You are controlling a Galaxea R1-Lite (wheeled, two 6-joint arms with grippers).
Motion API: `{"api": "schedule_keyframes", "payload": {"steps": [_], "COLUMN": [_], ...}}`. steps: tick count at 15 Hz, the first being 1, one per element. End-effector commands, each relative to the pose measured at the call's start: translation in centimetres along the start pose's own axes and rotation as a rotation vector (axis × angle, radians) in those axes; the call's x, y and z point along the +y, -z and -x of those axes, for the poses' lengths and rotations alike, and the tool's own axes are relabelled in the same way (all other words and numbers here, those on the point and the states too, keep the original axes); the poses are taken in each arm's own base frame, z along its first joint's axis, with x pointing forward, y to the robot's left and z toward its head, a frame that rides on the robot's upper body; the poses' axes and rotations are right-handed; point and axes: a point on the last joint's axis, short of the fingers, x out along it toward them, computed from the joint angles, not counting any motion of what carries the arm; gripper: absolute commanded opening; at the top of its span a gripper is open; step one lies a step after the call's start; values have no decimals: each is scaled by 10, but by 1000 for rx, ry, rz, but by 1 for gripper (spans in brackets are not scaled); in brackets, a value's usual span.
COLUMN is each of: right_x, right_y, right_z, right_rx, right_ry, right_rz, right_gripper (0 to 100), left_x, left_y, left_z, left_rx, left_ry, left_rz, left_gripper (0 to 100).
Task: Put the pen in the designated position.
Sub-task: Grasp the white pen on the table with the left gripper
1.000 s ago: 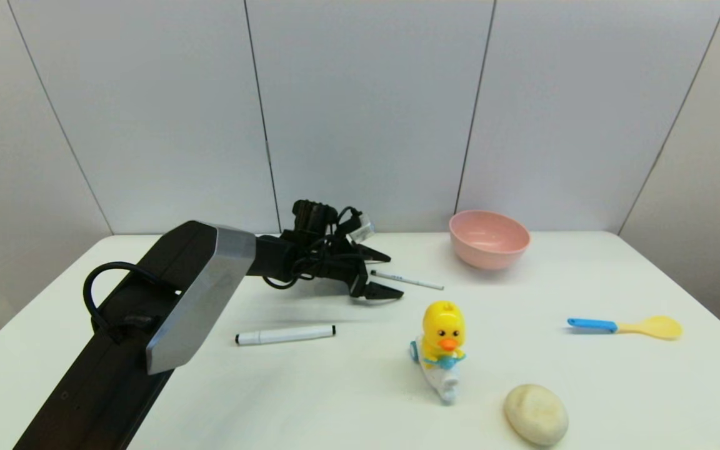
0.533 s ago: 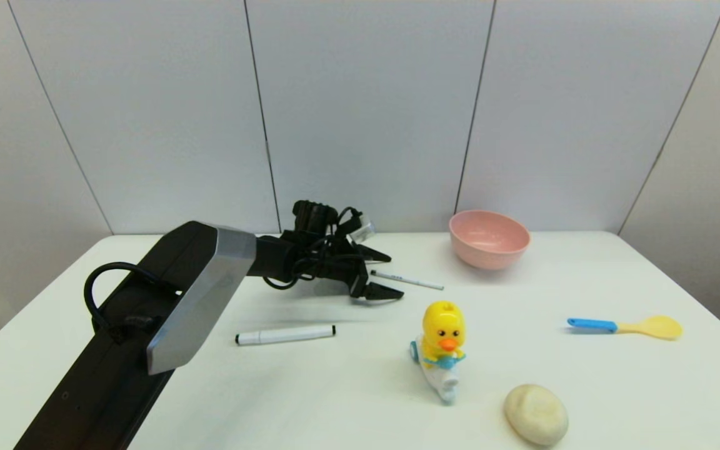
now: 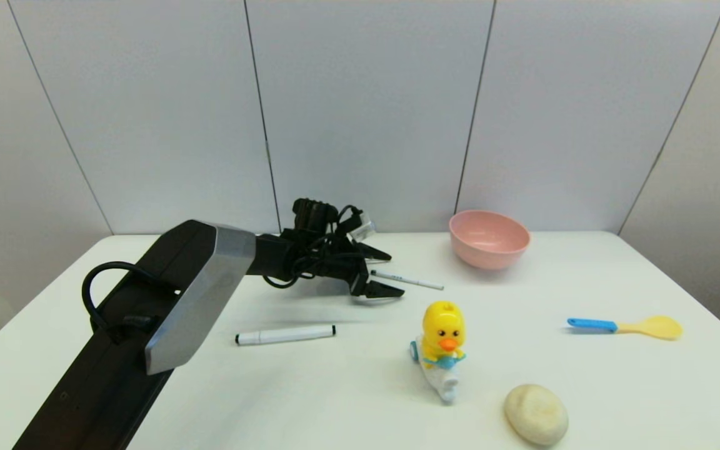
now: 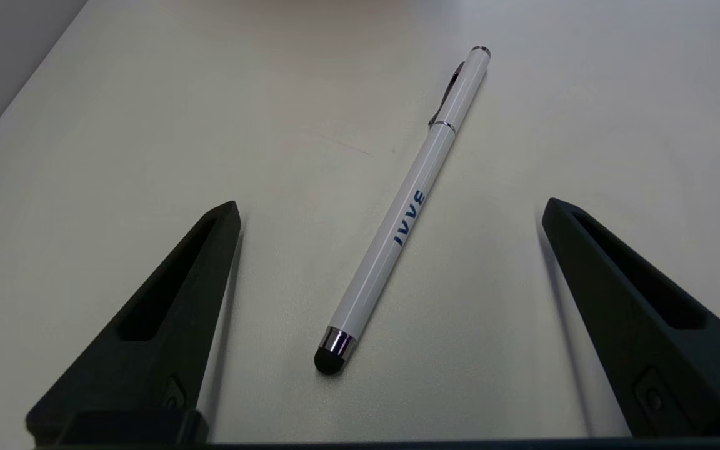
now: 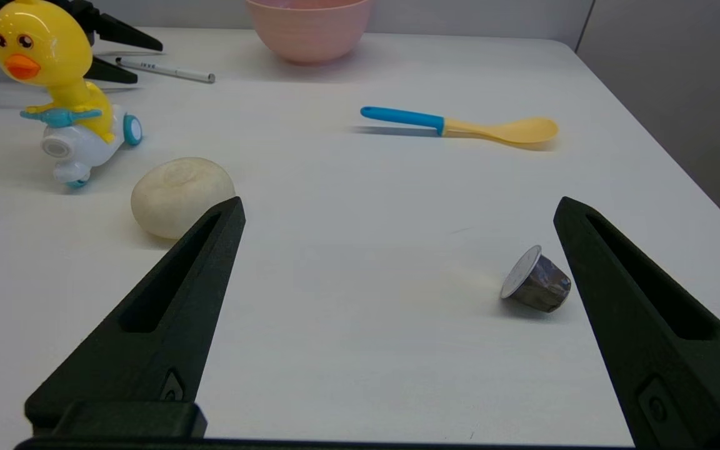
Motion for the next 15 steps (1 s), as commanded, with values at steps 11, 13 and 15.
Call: {"api": "schedule_keyframes", "payload": {"steps": [11,13,15], "right_x": [0,0,0], "right_y": [0,0,0], "right_z": [0,0,0], "right_rx": [2,2,2], "right_ry": [-1,-1,-1], "right_rz": [1,1,1], "right_gripper": [100,100,100], "left_x": [2,2,2], "left_y": [2,2,2], "left_z": [-6,-6,-5], "left_rx": [-33,-33,-33], "left_ry": [-7,-7,-8], "left_rz": [-50,-50,-51], "left_gripper": [100,100,100]}}
